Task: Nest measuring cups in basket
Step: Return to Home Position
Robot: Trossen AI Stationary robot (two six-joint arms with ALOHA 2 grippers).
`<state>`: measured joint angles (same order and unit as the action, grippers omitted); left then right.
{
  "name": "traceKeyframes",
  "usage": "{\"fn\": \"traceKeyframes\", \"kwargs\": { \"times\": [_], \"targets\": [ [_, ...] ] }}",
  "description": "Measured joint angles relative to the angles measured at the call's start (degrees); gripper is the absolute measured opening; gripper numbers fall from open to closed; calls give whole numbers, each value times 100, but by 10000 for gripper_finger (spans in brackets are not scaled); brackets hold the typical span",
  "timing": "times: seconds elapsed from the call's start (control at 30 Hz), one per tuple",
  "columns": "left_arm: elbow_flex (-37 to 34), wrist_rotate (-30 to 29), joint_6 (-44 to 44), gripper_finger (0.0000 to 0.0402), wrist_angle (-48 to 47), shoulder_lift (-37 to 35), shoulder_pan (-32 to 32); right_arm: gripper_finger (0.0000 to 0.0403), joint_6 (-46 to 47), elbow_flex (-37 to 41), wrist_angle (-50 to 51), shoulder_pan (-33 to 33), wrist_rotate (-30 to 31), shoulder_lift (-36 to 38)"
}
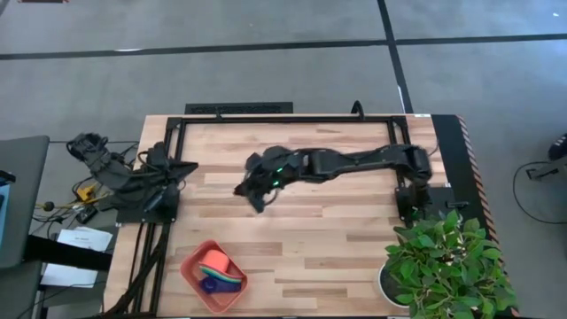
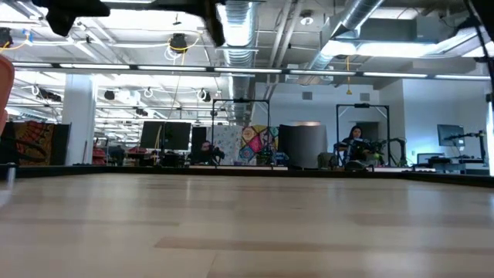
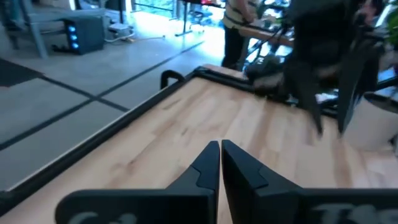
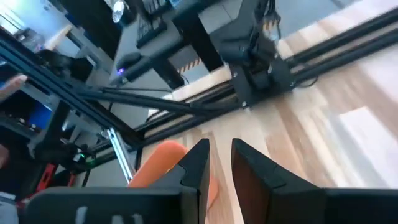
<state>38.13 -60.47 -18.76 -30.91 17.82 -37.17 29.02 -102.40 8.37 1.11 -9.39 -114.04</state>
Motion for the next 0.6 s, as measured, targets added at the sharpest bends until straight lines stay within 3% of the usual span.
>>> {"fn": "traceKeyframes", "kwargs": {
  "times": [0.17,0.3,0.47,0.6],
  "targets": [
    [-229,97,59,1,308,15,416,91,-376,1045,-168,-559,-131,1247],
    [-820,241,512,1,1481,-11,909,91,-610,2031,-372,-1169,-117,2316],
    [-1592,1400,1009,0,3219,0,1861,91,-575,3579,-1634,-1596,-426,3577],
    [-1757,1899,1078,0,3448,-4,2685,91,-684,4633,-2127,-1627,-397,4339]
  ]
}}
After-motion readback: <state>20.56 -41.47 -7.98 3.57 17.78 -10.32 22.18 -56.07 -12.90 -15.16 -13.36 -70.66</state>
